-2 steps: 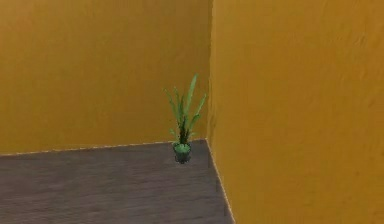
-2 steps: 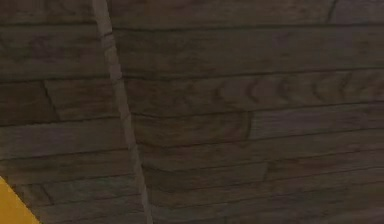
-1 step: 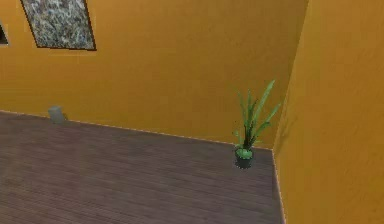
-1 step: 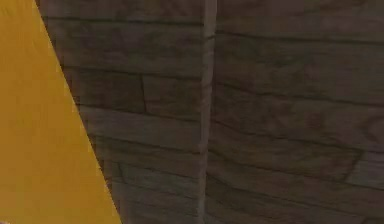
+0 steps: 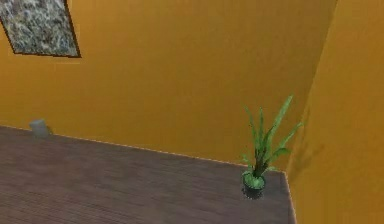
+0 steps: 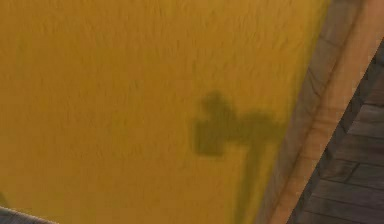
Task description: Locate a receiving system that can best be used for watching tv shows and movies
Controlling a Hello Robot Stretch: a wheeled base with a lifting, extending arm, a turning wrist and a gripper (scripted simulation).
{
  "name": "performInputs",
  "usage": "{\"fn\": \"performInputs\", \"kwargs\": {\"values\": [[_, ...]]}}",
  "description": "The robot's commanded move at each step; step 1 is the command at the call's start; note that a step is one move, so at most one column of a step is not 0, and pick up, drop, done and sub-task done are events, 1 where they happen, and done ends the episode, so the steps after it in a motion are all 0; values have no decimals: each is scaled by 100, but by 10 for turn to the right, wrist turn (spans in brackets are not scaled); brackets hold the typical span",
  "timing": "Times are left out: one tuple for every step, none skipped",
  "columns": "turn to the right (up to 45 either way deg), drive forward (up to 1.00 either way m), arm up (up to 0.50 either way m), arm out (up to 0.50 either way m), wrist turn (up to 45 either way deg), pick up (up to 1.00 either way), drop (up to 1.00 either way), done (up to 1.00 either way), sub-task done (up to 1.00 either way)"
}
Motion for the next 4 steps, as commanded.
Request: {"fn": "performInputs", "kwargs": {"values": [[-60, 0, 0, 0, 0, 0, 0, 0, 0], [0, 60, 0, 0, 0, 0, 0, 0, 0], [-450, 0, 0, 0, 0, 0, 0, 0, 0], [-240, 0, 0, 0, 0, 0, 0, 0, 0]]}}
